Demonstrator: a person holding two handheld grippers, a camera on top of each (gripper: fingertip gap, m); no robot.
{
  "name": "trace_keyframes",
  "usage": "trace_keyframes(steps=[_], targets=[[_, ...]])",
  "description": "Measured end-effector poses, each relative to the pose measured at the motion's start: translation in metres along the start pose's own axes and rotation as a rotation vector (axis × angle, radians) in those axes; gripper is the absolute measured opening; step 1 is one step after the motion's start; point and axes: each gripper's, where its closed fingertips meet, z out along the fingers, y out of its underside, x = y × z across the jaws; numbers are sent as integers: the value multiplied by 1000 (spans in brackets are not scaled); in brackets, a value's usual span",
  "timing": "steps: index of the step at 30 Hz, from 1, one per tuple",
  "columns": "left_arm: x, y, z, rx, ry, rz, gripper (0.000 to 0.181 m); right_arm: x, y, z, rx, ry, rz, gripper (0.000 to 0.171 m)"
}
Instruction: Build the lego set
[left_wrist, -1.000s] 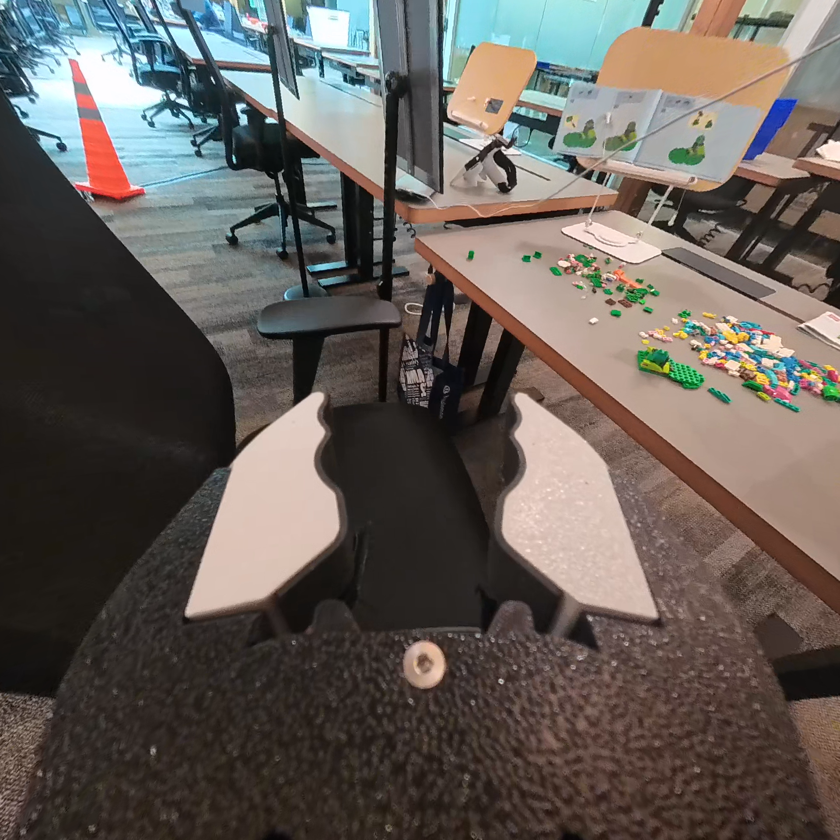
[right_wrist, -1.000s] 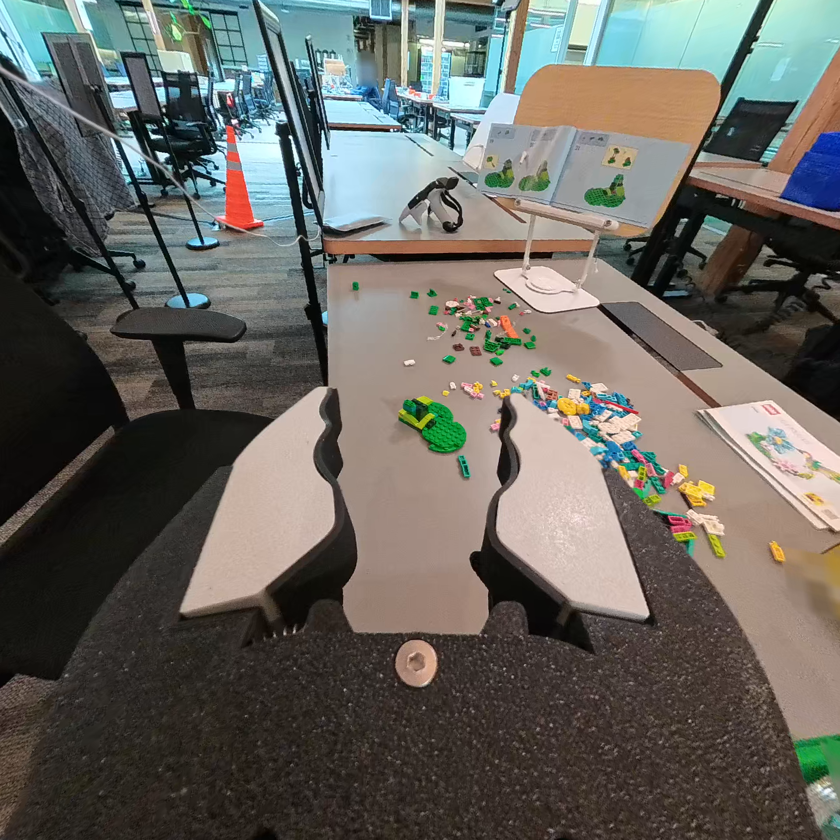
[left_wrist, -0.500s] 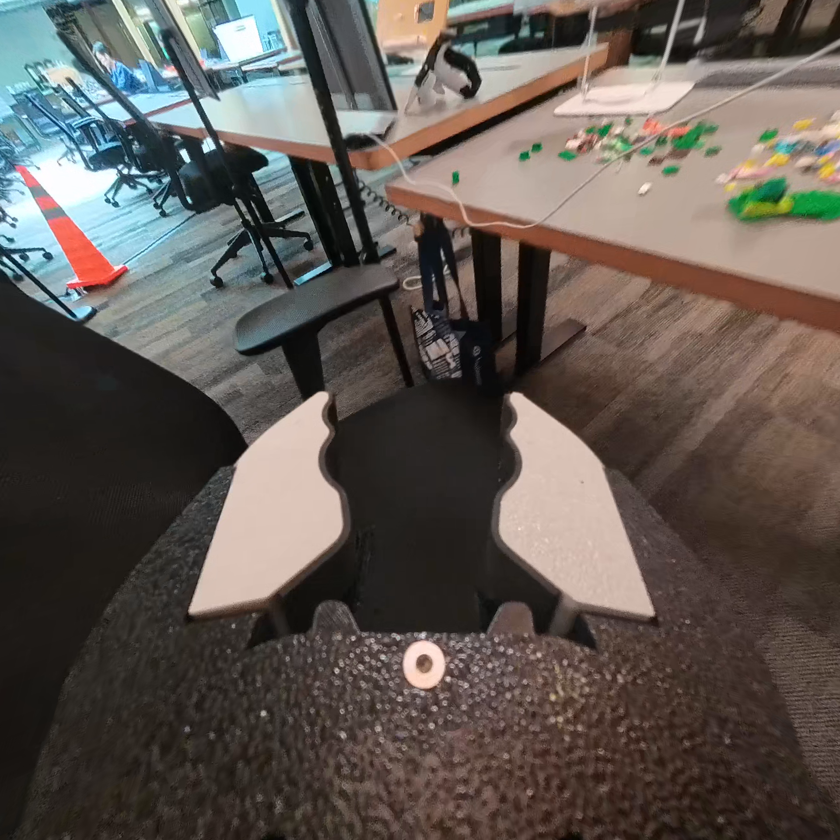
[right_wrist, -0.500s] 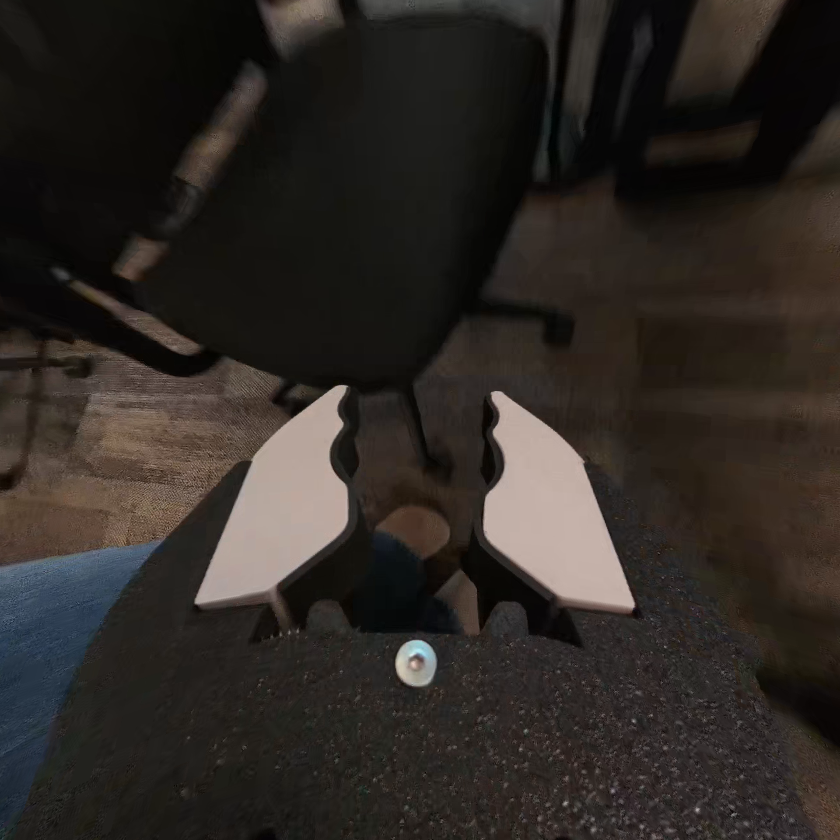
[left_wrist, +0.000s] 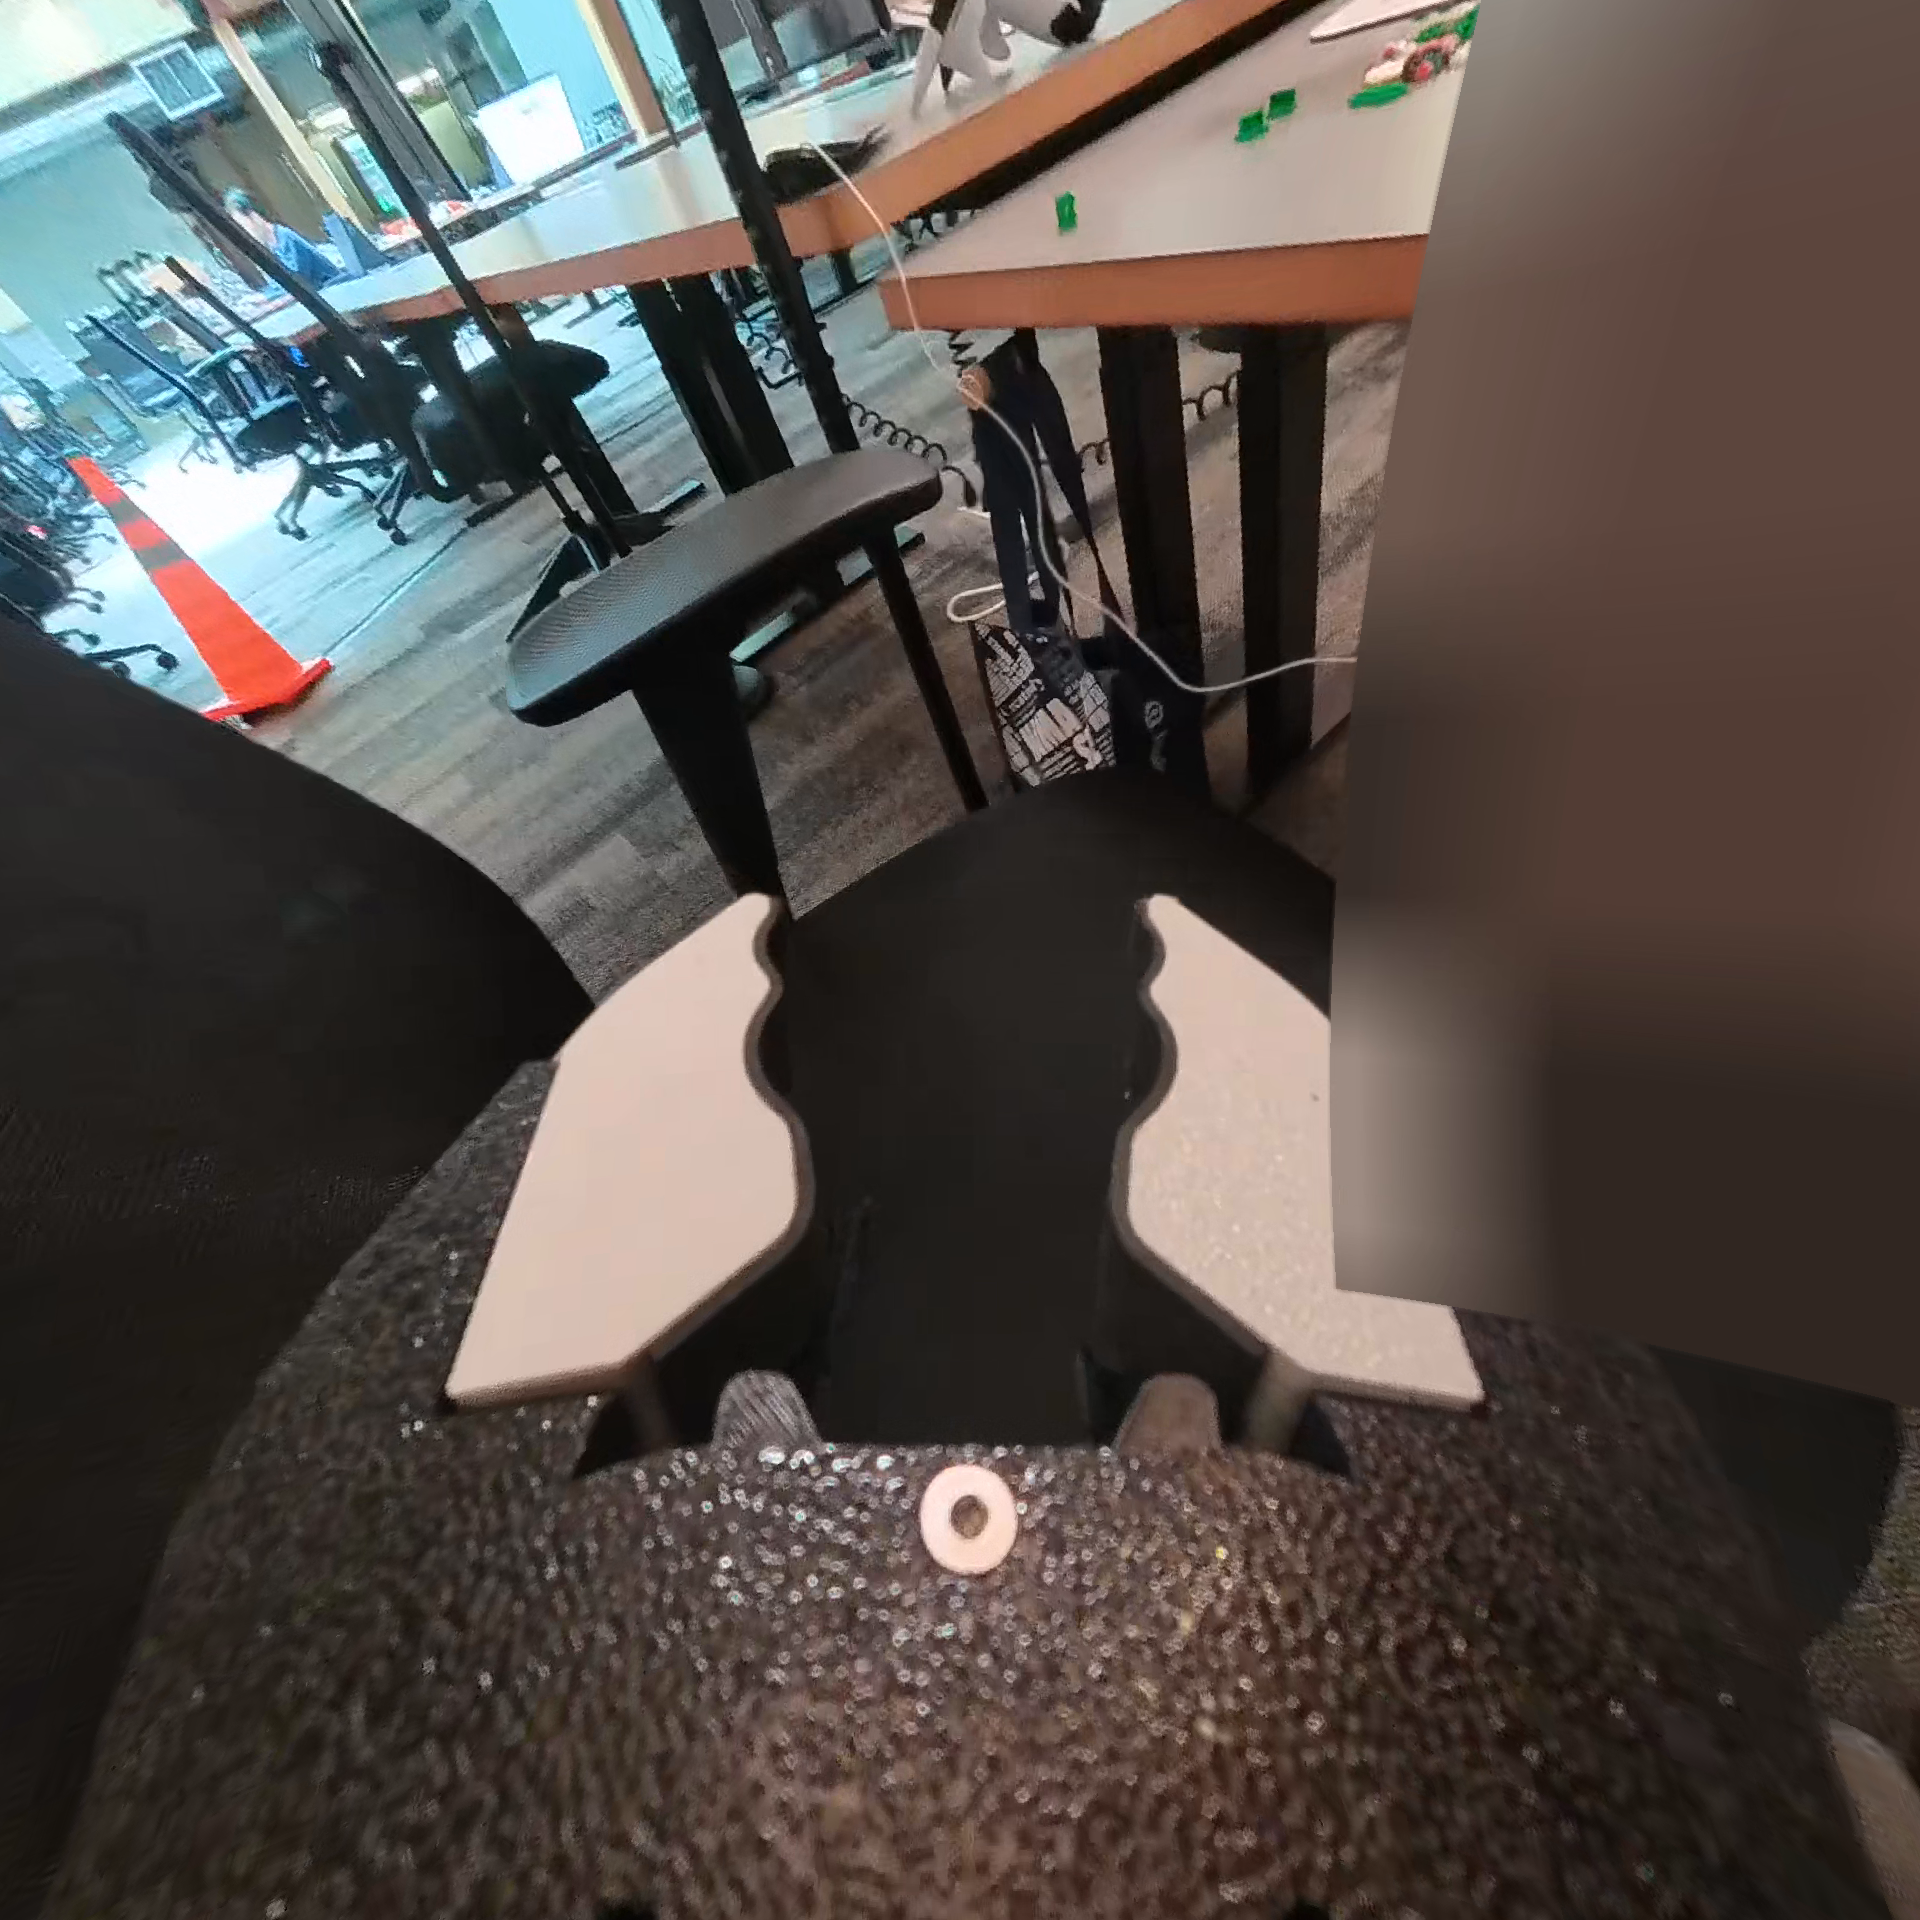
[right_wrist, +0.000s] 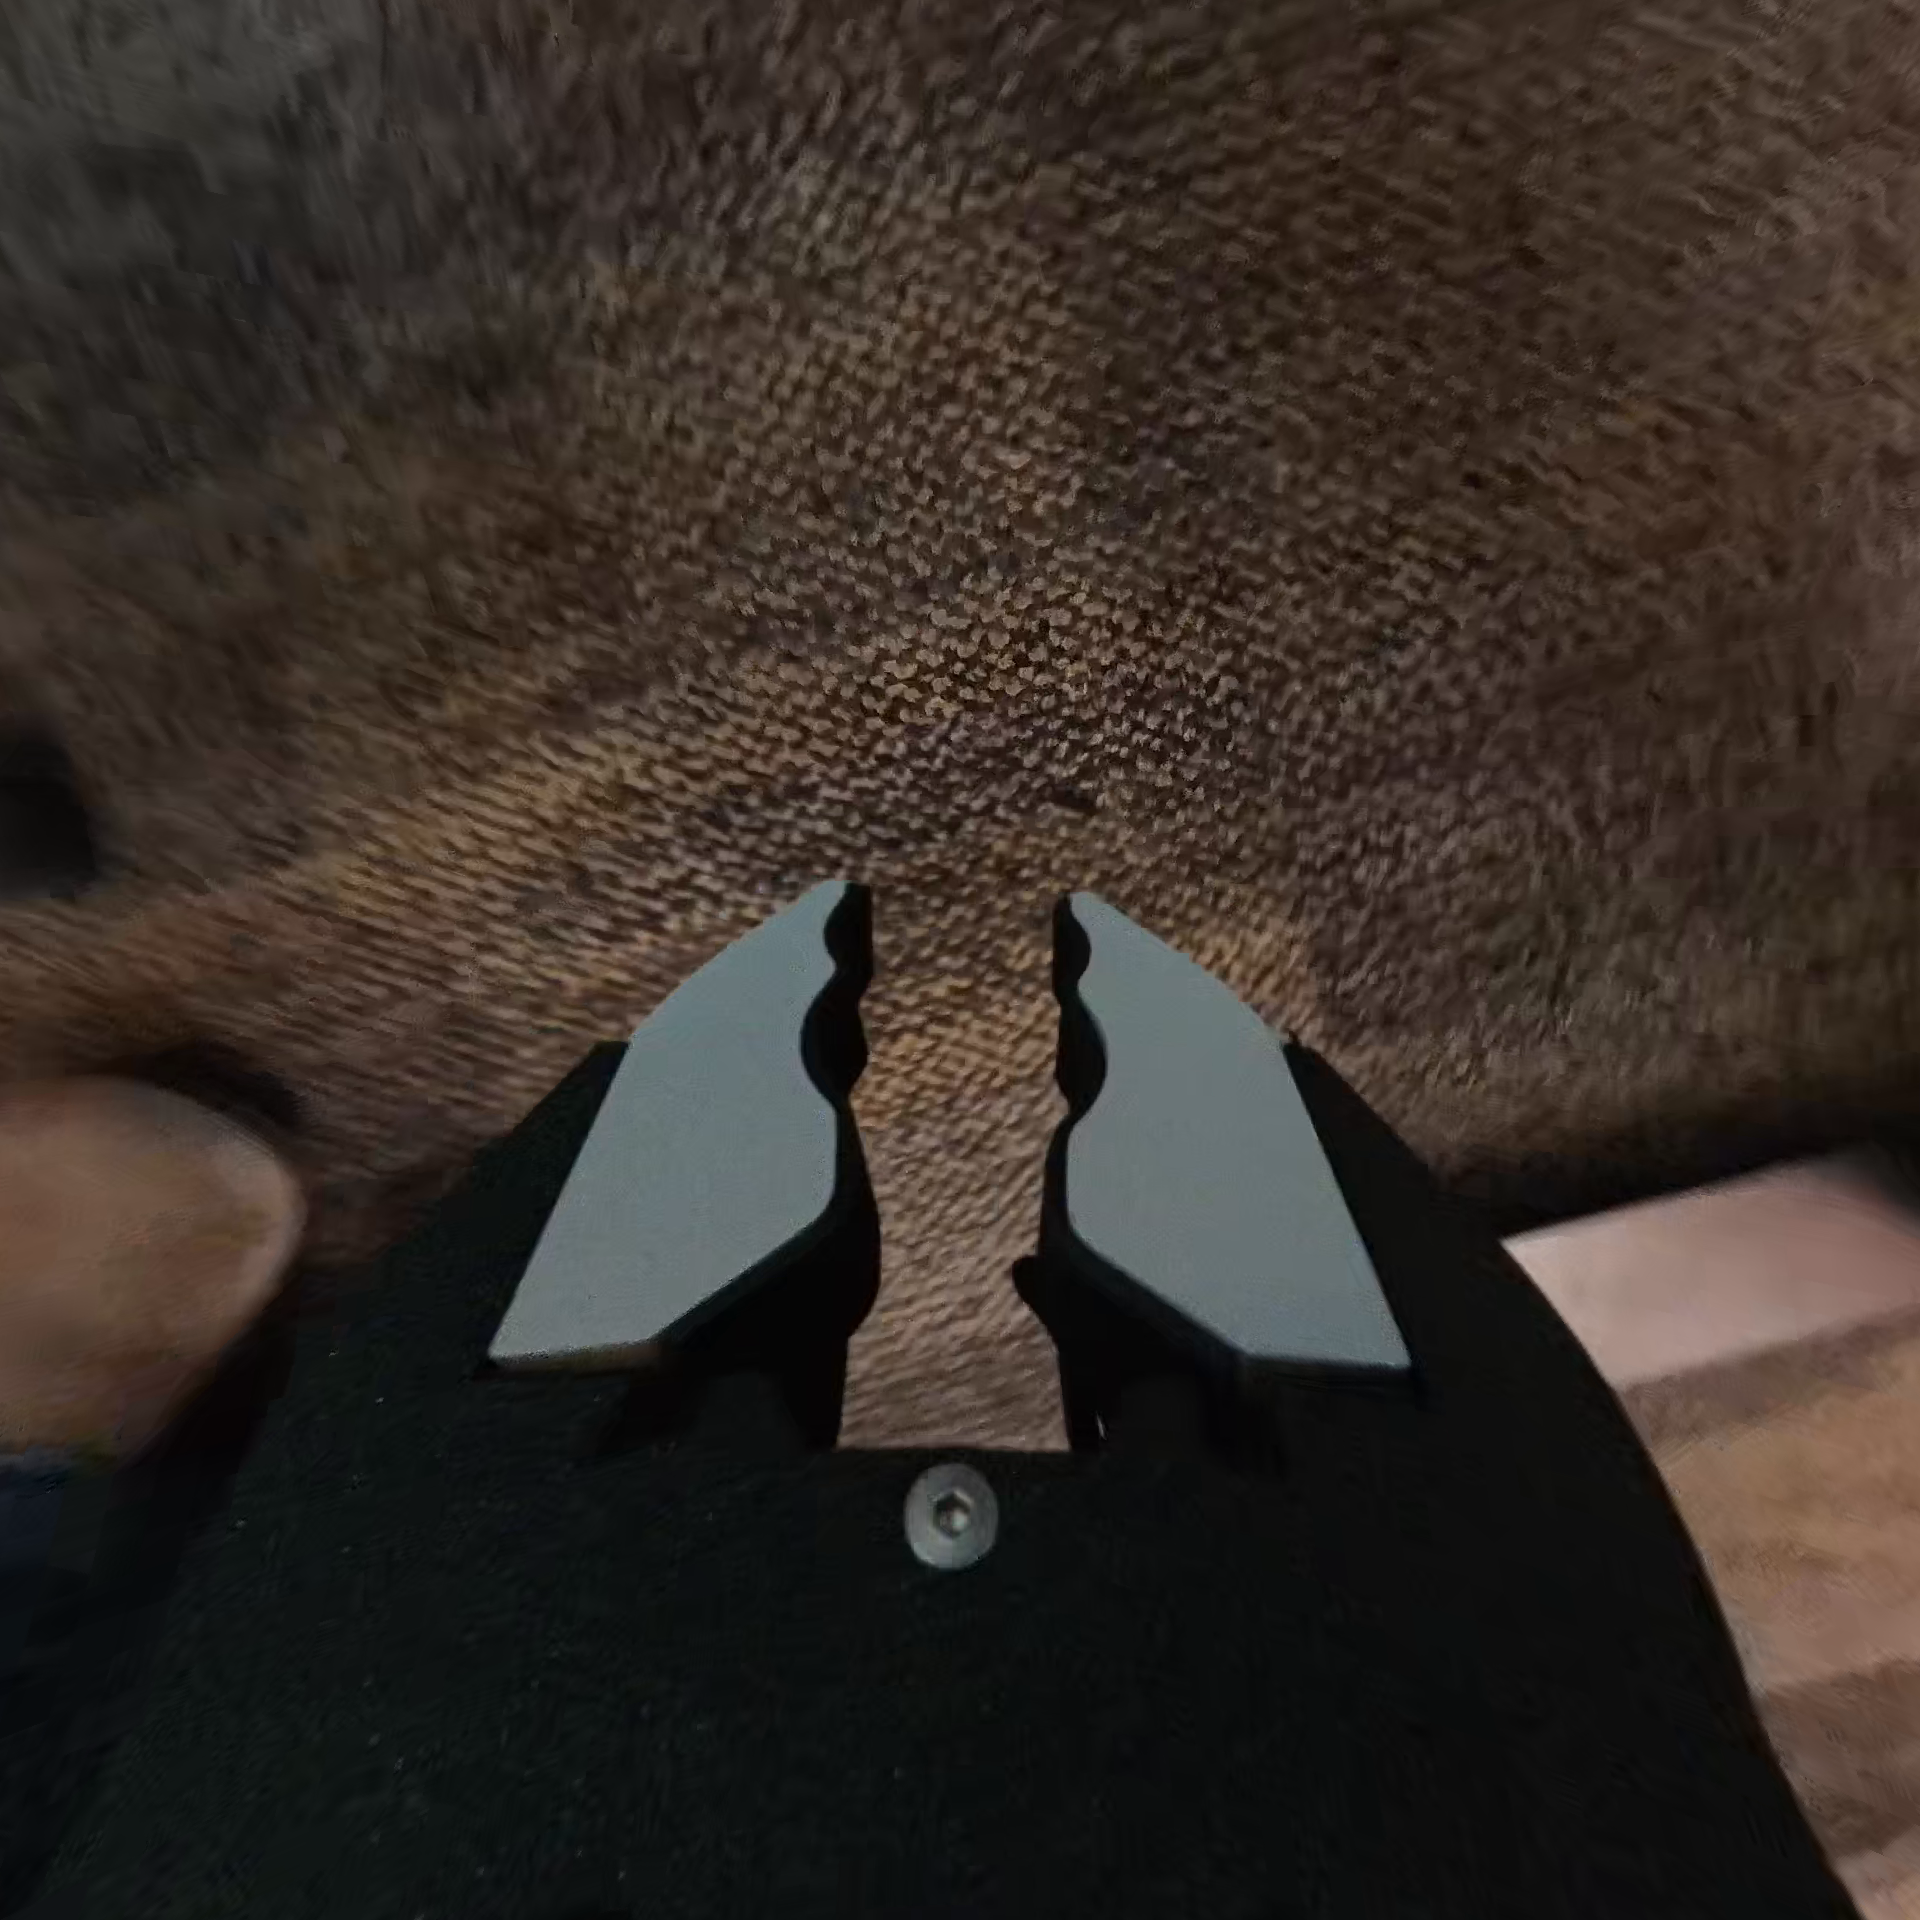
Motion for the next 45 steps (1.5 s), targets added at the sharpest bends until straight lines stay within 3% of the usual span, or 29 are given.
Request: trace_keyframes(steps=[9, 15, 25, 30, 33, 38, 45], targets=[[-4, 16, 4, -86, -22, -33, 58, 25, 14, 80, -32, -213, -460, 19], [5, 26, 9, -158, 6, 21, 56, 38, 29, 112, -108, -217, -797, 16], [7, 32, 11, -204, -4, 49, 53, 42, 34, 126, -83, -293, -860, 17], [9, 33, 12, -216, 1, 63, 53, 44, 32, 128, -78, -261, -976, 3], [10, 33, 12, -215, -1, 74, 52, 44, 32, 127, -106, -237, -1040, 3], [9, 26, 9, -168, -10, 76, 51, 14, -7, 80, 67, -191, -924, 3], [-22, 15, -6, -60, -135, -71, 54, -97, -126, -100, 411, -196, -482, 3]])
